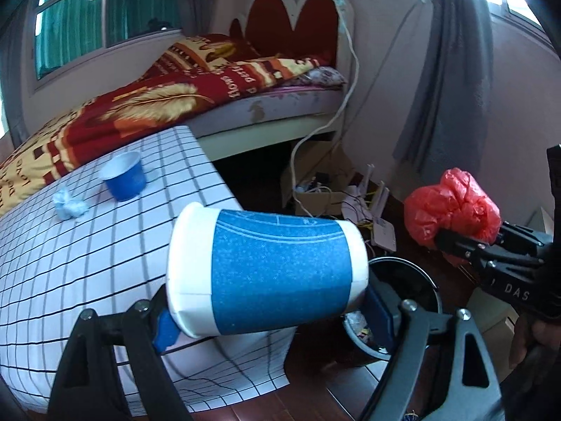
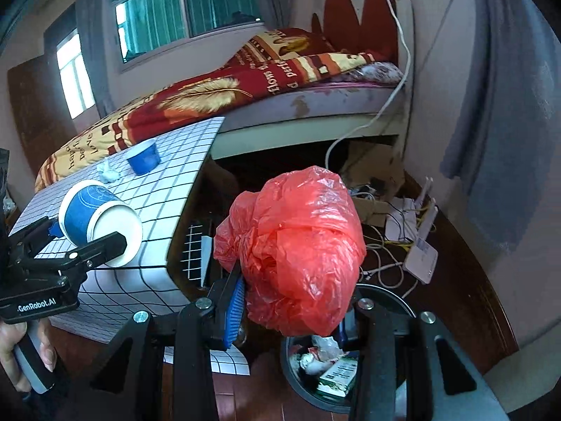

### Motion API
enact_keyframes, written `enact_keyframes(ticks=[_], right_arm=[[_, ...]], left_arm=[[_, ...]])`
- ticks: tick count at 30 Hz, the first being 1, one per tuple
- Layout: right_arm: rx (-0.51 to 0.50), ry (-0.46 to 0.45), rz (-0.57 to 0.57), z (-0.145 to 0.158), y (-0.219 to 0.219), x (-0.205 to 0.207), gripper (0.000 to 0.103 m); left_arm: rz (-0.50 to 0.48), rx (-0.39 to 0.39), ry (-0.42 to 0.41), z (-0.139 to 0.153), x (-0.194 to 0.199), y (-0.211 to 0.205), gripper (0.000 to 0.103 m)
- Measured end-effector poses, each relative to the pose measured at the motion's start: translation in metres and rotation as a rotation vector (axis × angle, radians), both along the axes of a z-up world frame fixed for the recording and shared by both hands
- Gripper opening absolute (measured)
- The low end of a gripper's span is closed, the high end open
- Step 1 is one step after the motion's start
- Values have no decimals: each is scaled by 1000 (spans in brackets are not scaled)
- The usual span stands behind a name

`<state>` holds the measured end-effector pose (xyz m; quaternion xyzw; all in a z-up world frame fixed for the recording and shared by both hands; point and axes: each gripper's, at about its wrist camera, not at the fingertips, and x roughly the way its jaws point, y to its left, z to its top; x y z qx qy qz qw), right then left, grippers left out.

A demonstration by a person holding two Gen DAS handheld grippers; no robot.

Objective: Collect trash
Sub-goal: 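Carry the paper cup and red bag toward the black bin, then open both tools over the black bin to drop the cup and red bag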

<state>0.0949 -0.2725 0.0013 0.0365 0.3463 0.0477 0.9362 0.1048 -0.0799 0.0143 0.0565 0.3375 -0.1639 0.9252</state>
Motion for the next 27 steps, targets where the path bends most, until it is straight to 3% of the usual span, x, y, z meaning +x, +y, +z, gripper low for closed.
enact_keyframes(ticks=[10,27], right_arm=[[14,26,-86,-16,-42,-12,43],[-15,127,-199,-64,-99,-35,43]], left_arm=[[-83,-6,32,-11,1,-41,85],[-215,-13,153,-61,6,-96,85]])
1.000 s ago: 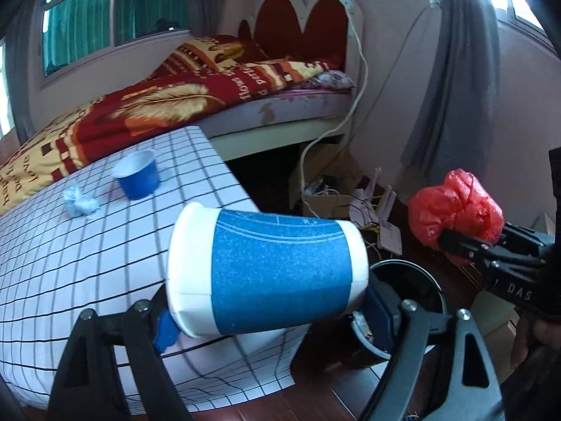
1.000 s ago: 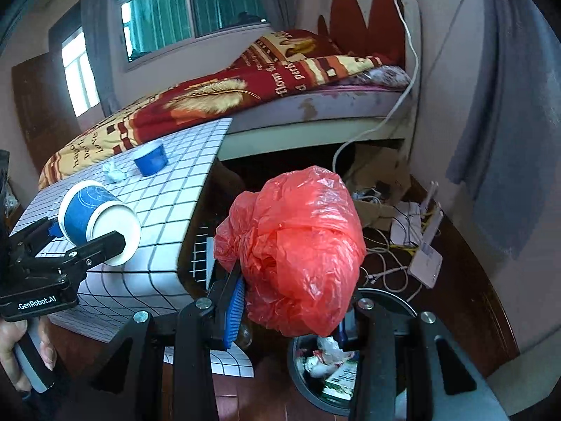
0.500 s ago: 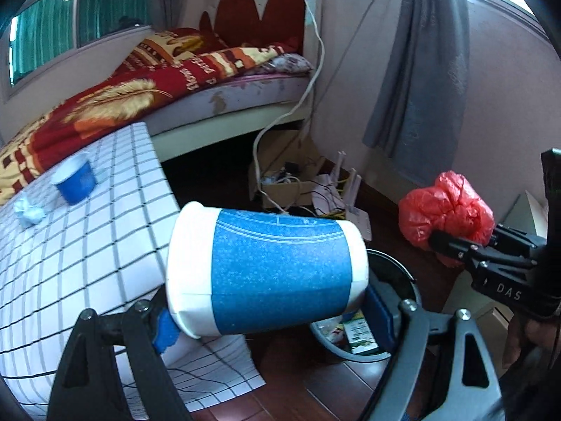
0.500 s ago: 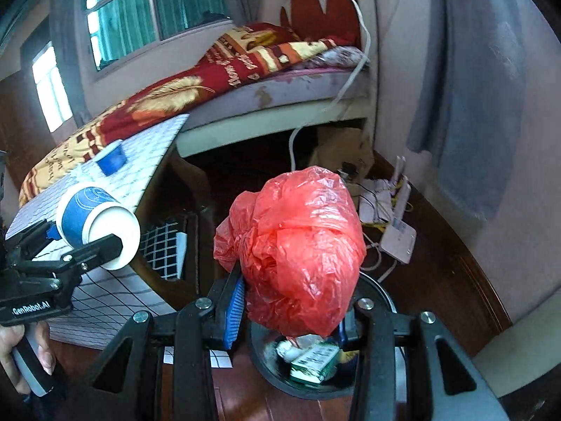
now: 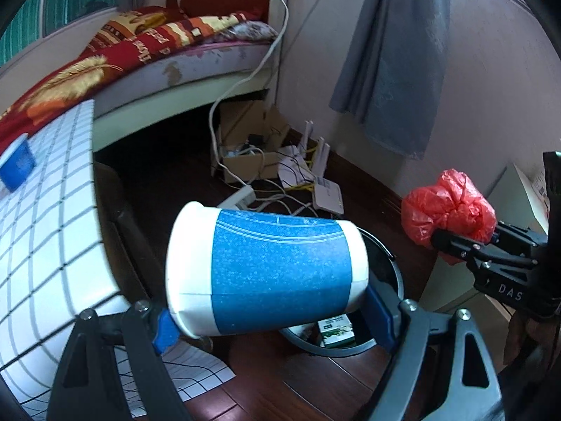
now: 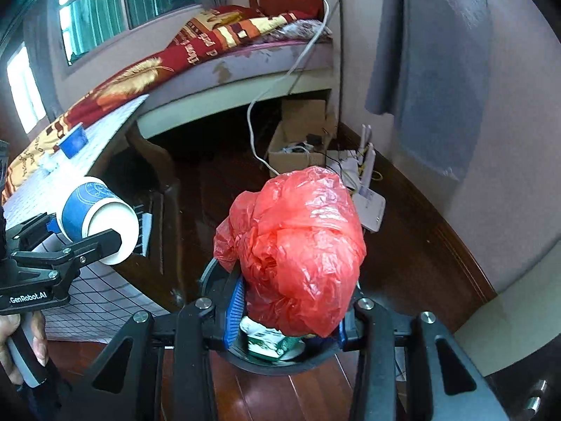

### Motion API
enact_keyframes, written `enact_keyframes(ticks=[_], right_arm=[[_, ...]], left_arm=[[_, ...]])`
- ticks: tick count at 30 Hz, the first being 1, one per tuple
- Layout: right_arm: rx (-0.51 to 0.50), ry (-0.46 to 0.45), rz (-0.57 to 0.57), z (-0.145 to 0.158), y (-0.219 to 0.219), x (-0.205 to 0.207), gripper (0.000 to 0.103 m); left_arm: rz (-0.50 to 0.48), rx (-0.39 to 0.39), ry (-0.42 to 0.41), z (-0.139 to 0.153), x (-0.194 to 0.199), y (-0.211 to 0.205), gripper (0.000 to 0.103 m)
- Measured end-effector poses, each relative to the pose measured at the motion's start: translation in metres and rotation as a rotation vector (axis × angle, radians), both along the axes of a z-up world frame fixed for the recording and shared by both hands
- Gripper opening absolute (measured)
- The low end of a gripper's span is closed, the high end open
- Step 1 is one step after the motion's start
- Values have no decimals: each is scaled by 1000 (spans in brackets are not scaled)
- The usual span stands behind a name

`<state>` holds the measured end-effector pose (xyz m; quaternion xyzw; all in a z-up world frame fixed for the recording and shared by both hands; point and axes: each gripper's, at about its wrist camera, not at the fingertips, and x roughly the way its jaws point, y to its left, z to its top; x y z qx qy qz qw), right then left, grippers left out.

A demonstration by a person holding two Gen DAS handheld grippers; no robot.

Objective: Collect trash
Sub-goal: 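Open both tools over the black bin to drop the cup and red bag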

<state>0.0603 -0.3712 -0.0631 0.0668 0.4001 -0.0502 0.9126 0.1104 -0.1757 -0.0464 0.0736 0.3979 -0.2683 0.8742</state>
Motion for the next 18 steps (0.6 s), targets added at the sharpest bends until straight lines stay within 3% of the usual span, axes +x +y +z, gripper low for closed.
enact_keyframes(ticks=[9,18], right_arm=[[-38,62,2,-30,-11,3,43],[-60,181,43,-81,-14,19,43]], left_arm=[[-74,-10,97,-32,8,-22,85],[-131,31,164,-67,15,-46,85]])
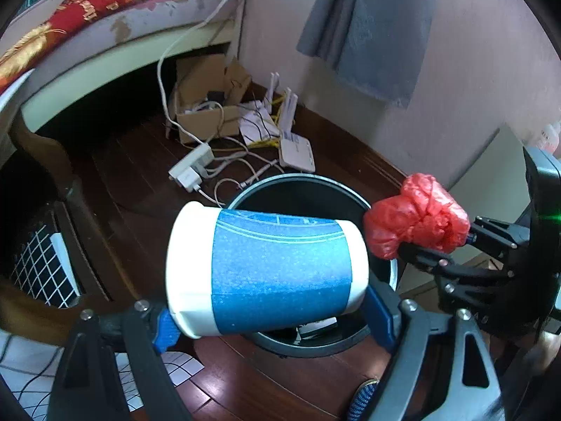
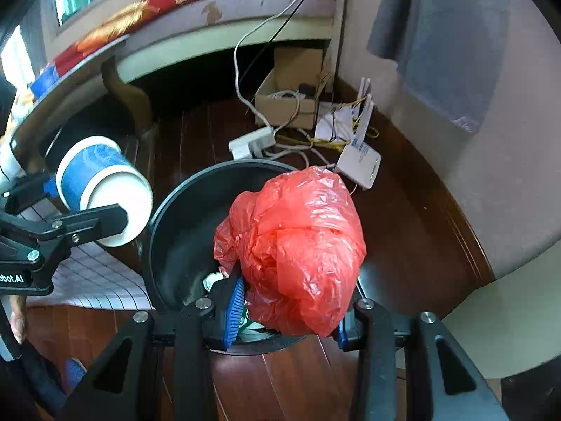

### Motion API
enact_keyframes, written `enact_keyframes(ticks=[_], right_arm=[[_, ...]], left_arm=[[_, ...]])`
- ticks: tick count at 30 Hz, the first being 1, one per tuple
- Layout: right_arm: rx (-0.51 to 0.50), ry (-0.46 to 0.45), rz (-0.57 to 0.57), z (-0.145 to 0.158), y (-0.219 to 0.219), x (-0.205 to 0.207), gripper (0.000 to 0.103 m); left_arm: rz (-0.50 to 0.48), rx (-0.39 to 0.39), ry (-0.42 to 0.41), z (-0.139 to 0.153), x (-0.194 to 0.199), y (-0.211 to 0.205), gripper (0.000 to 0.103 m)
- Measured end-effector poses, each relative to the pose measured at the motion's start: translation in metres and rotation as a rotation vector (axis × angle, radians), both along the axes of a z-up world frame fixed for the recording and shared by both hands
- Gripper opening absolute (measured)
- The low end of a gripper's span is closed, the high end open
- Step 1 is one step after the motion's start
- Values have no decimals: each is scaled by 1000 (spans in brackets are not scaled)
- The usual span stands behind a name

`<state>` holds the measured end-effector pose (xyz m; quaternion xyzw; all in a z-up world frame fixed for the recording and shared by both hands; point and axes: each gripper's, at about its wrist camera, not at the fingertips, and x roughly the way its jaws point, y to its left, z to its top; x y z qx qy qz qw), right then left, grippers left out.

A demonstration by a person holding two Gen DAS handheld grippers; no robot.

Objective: Collect trash
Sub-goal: 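Open both tools over the black bin to drop the cup and red bag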

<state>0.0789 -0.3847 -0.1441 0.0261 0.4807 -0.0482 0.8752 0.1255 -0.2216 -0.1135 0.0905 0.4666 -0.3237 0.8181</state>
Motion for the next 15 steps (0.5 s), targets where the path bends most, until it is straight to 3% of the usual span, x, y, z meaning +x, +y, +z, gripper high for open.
enact_keyframes(ticks=[9,11,12,13,14,15], right_arm=[[-53,86,94,-32,12,18,43],[-74,98,110,-37,14,19,46],[-103,114,128,-43,16,21,53],[-141,137,132,-49,18,22,81],[-197,152,119,-54,17,21,98],[-211,144,114,-55,14,19,98]], left_arm=[[-28,23,91,-30,13,-10,85],[-47,-2,122,-34,16,-12,86],[-46,5,131,-38,18,-14,87],[-35,12,148,-42,21,-14,89],[-18,-6,178,-46,24,-11,97],[1,-18,201,-49,27,-7,103]])
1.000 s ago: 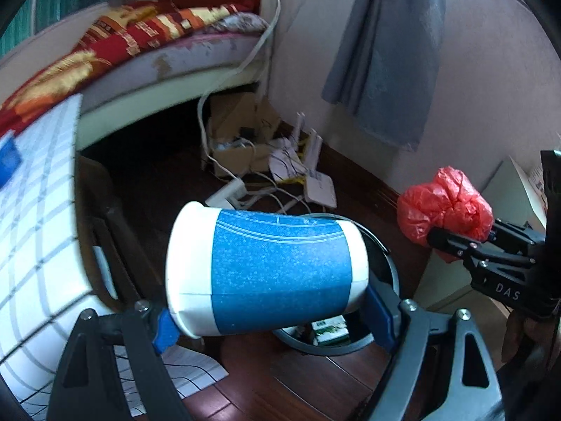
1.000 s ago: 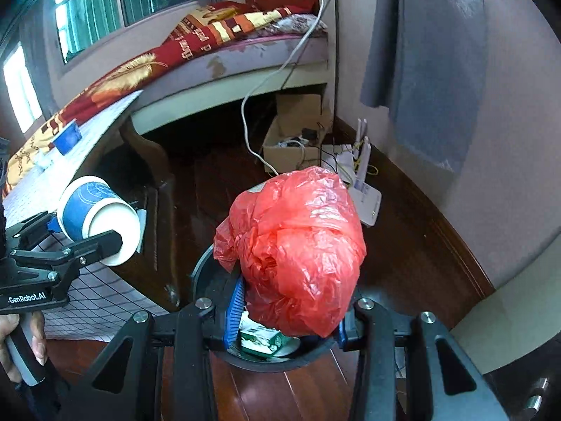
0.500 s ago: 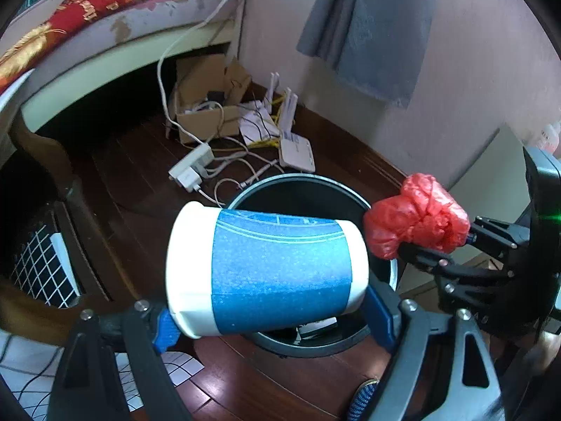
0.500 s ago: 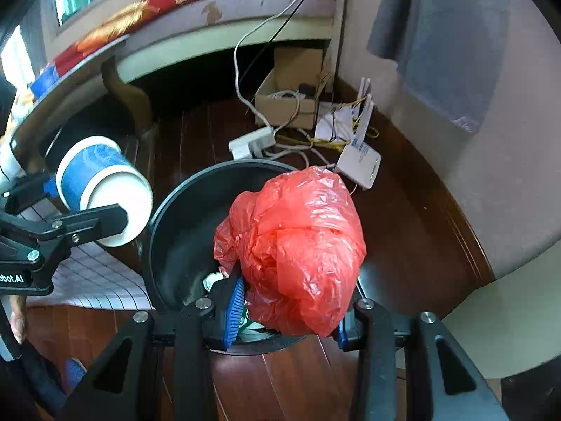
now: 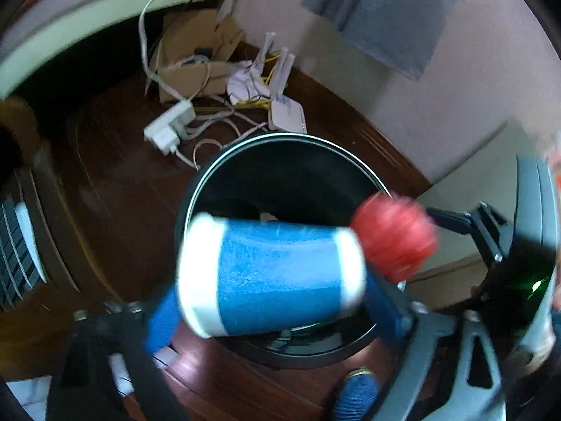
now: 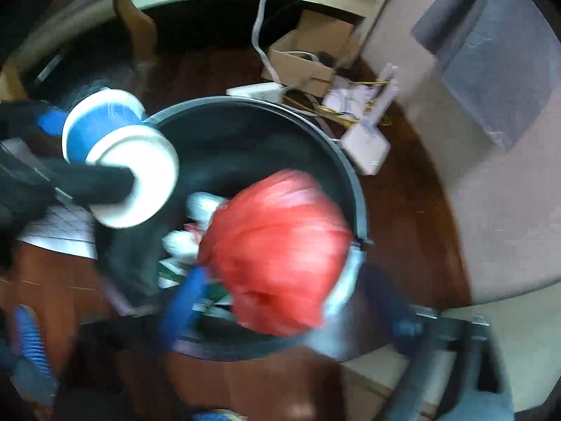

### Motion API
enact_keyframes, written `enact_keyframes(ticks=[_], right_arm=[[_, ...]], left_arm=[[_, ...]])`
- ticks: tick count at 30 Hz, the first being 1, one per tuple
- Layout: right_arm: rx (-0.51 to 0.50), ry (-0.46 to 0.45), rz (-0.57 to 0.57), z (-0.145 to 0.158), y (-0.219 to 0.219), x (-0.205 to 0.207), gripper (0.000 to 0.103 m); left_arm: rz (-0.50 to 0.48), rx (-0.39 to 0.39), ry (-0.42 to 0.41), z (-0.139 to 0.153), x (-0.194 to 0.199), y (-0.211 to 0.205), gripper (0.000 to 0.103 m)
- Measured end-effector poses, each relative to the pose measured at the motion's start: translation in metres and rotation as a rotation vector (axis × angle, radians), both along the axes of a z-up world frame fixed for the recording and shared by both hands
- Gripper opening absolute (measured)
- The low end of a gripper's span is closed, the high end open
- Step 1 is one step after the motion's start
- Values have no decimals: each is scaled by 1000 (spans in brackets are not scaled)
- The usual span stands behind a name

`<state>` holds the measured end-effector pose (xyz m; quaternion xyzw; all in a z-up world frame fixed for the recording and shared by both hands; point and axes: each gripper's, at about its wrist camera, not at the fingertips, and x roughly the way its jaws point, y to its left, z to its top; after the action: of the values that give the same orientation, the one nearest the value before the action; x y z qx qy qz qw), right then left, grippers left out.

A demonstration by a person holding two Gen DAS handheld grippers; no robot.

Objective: Collect trash
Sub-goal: 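Open both tools over the black bin to drop the cup and red bag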

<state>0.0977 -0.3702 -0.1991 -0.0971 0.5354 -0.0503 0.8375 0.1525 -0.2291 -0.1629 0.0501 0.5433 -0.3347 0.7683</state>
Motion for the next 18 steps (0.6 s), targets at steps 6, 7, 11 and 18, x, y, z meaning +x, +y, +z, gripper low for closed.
enact_keyframes(ticks=[6,7,11,18], right_arm=[[40,-18,-99,4,-22,-6,103],[38,-17,-113,3,-24,-7,103],[59,-15,-166,3,-30,-7,103],[77,-26,-191,9,-28,-5,103]], left_arm=[[38,71,-41,-9,-3,6,103],[42,87,-61,-9,-5,7,103],[51,106,-91,-9,-9,9,103],[59,123,-113,-6,-14,16,103]])
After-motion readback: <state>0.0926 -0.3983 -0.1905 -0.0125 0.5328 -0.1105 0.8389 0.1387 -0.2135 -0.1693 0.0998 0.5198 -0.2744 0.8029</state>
